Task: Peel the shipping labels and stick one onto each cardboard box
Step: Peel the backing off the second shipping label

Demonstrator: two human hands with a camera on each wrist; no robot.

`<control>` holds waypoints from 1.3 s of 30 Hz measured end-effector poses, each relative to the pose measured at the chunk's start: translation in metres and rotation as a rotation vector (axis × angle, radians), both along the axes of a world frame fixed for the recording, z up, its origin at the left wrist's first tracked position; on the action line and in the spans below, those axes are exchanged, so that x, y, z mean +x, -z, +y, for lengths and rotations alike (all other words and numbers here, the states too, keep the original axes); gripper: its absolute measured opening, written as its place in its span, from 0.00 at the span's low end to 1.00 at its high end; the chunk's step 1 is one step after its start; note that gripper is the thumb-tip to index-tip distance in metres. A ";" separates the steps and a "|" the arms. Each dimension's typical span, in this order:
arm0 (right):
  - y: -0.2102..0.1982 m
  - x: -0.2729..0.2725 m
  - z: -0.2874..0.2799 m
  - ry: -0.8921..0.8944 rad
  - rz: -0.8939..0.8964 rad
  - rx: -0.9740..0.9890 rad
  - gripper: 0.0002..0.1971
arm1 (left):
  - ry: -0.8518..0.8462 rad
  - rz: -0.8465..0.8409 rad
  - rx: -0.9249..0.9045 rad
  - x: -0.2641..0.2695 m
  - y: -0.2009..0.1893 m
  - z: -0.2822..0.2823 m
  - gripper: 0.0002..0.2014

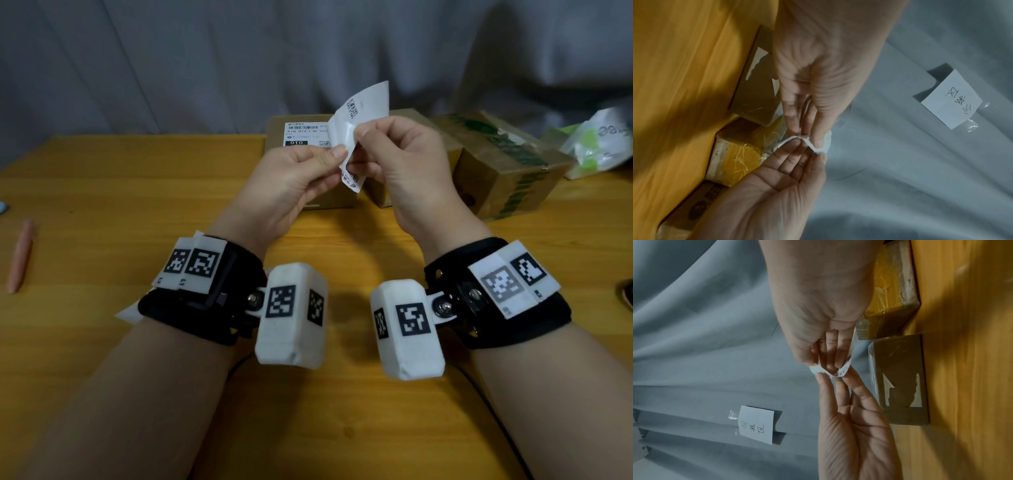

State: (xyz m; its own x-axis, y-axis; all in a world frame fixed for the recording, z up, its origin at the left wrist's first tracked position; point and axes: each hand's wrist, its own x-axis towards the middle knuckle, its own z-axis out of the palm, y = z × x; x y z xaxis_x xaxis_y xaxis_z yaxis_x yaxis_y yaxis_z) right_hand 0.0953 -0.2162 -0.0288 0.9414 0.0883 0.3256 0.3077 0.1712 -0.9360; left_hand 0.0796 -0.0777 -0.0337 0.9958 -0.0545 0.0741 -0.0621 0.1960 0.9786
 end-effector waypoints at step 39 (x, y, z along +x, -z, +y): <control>0.000 0.004 -0.009 -0.072 0.169 -0.096 0.05 | -0.180 -0.131 0.226 -0.008 -0.015 0.007 0.15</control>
